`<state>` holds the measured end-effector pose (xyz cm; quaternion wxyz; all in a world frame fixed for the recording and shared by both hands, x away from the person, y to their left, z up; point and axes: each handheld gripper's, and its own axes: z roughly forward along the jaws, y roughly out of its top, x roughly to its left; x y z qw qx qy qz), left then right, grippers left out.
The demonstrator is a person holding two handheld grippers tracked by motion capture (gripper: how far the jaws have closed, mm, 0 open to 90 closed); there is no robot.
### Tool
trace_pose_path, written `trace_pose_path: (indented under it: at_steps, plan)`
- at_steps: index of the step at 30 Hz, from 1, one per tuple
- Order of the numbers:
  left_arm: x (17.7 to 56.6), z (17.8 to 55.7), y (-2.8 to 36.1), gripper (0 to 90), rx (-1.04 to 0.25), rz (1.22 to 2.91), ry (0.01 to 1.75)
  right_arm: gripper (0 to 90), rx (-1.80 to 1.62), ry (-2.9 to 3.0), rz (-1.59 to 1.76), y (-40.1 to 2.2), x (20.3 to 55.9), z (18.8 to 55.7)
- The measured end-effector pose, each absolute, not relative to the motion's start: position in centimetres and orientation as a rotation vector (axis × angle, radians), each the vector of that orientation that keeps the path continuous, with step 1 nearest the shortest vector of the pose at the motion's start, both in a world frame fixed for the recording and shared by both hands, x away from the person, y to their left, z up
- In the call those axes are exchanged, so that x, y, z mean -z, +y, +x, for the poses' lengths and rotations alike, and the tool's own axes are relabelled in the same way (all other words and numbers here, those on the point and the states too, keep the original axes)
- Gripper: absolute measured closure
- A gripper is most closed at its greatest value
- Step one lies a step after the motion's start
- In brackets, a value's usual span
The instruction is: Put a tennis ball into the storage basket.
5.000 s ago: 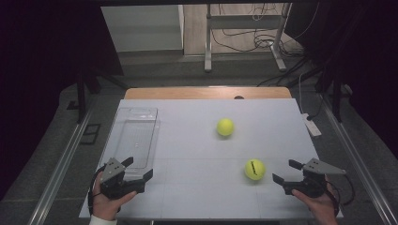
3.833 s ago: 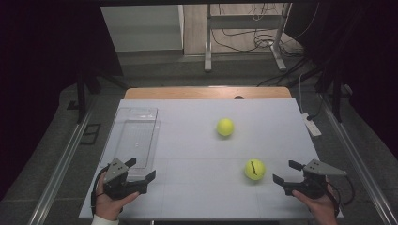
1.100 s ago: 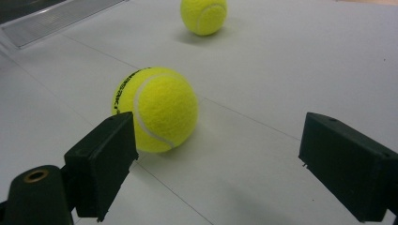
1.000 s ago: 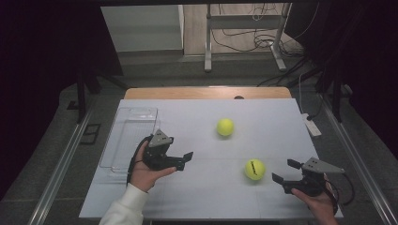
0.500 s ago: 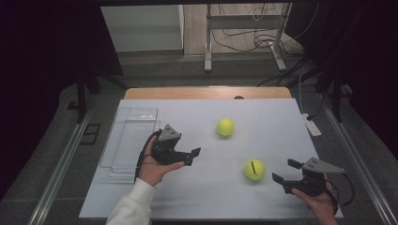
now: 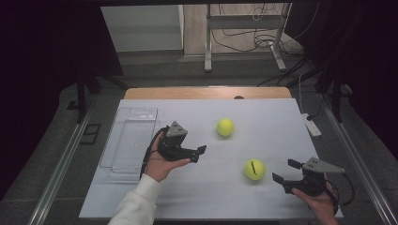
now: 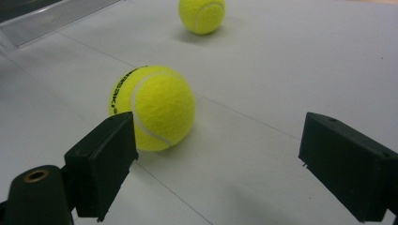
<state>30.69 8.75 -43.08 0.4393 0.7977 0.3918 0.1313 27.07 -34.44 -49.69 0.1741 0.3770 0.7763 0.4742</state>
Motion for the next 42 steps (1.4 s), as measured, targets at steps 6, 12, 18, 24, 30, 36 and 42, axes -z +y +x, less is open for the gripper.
trace_pose_path:
  at_steps: [6,12,18,24,30,36,42]
  plan:
    - [43.2,31.2,8.4,11.2,-0.32,1.993,0.972,11.8,-1.345,2.2,1.073,-34.5,49.7,27.1]
    - [43.4,31.6,8.1,10.9,-0.314,2.001,0.962,11.8,-1.343,2.2,1.074,-34.4,49.7,27.1]
    - [43.3,32.0,7.5,10.7,-0.318,2.011,0.949,11.8,-1.342,2.201,1.073,-34.4,49.8,27.1]
    - [43.2,32.4,7.0,10.6,-0.315,2.022,0.943,11.9,-1.337,2.201,1.076,-34.4,49.8,27.1]
    - [43.2,32.8,6.8,10.5,-0.306,2.027,0.946,11.9,-1.336,2.2,1.079,-34.4,49.8,27.1]
    - [43.0,33.1,6.6,10.5,-0.308,2.029,0.945,11.9,-1.336,2.201,1.076,-34.4,49.8,27.1]
    - [43.1,33.6,6.3,10.5,-0.304,2.04,0.946,11.9,-1.334,2.201,1.076,-34.4,49.8,27.1]
